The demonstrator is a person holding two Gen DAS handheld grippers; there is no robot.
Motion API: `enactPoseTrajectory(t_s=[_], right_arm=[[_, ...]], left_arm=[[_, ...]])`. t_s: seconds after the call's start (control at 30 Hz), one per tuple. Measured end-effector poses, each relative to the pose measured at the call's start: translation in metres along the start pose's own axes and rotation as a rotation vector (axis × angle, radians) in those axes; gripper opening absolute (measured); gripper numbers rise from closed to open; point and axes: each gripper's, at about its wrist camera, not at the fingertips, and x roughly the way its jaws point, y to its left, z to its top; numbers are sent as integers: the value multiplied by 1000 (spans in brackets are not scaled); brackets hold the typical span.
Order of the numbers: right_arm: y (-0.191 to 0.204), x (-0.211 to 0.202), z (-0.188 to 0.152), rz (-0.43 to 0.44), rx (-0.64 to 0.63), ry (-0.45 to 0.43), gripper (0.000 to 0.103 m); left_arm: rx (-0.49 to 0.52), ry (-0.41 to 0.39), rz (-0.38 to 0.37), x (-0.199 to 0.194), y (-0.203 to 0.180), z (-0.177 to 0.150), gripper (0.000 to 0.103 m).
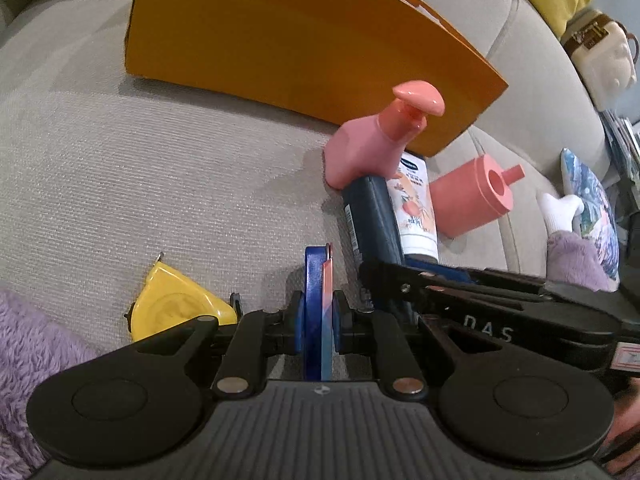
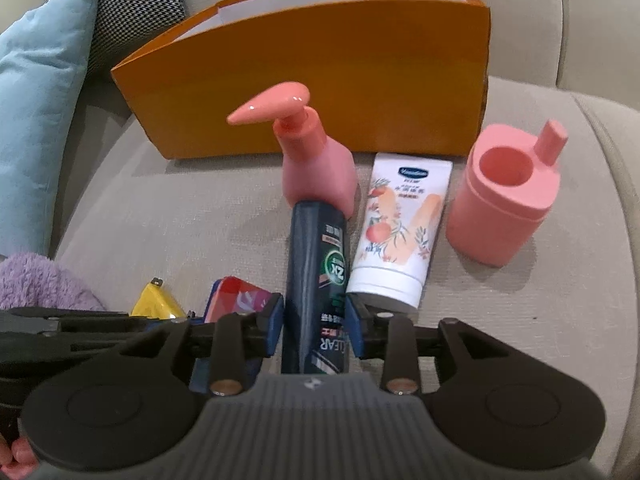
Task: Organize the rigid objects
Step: 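Lift the mint tin with the left tool while the right tool lifts the CLEAR bottle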
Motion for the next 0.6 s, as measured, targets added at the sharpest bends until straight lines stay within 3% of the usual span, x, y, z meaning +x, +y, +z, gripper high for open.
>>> enactPoseTrajectory(t_s=[0.3, 0.6], right_arm=[[-4, -3, -4, 10, 3, -3, 37], [7, -39, -15, 35, -8, -50, 37]], left_arm=[[-1, -21, -7, -6, 1, -1, 15], [-5, -115, -43, -37, -2, -2, 15]])
